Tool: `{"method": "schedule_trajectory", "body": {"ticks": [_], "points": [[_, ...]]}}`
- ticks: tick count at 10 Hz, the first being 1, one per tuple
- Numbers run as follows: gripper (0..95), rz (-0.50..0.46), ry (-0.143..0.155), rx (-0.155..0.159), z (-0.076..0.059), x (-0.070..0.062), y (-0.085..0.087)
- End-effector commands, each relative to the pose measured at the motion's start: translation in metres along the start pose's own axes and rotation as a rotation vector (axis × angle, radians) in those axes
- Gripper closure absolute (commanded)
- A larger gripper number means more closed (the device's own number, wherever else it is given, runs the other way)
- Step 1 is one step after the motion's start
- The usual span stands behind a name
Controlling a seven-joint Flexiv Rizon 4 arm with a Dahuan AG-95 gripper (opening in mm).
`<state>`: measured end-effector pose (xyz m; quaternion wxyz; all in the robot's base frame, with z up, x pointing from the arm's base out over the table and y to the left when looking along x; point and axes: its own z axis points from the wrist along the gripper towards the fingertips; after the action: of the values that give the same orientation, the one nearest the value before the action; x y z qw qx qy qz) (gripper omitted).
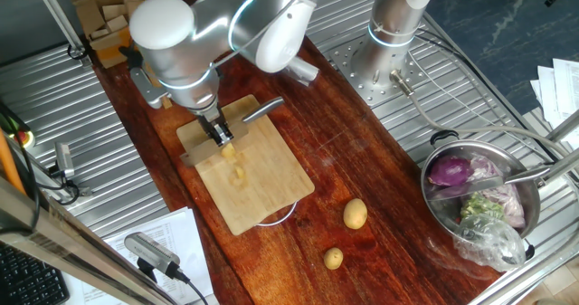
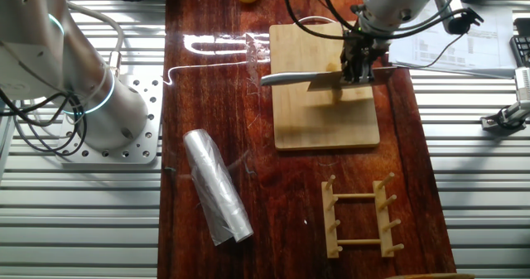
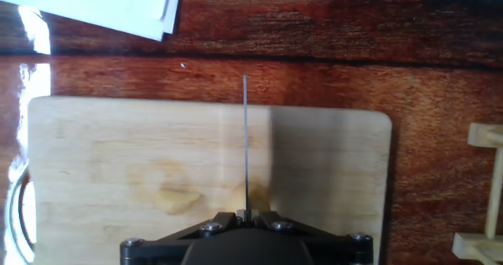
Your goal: Chop the potatoes
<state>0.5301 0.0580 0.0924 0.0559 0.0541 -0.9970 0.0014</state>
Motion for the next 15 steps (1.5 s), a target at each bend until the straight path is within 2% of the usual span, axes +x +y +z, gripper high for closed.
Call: {"method": "schedule_trajectory", "body": {"ticks": [1,3,10,12,14,15], "points": [[95.0,-0.004,-0.018,0.008,0.012,-0.003,-0.001],[95.0,-0.003,-0.022,0.007,0.016,-0.004,0.0],[95.0,-0.011,-0.02,0.004,0.007,-0.002,0.0],[95.0,-0.011,-0.025,0.004,0.01,-0.003,0.0],[95.0,-0.01,-0.038,0.008,0.022,-0.005,0.0],[95.0,-0.009,-0.036,0.008,0.021,-0.006,0.0]]}}
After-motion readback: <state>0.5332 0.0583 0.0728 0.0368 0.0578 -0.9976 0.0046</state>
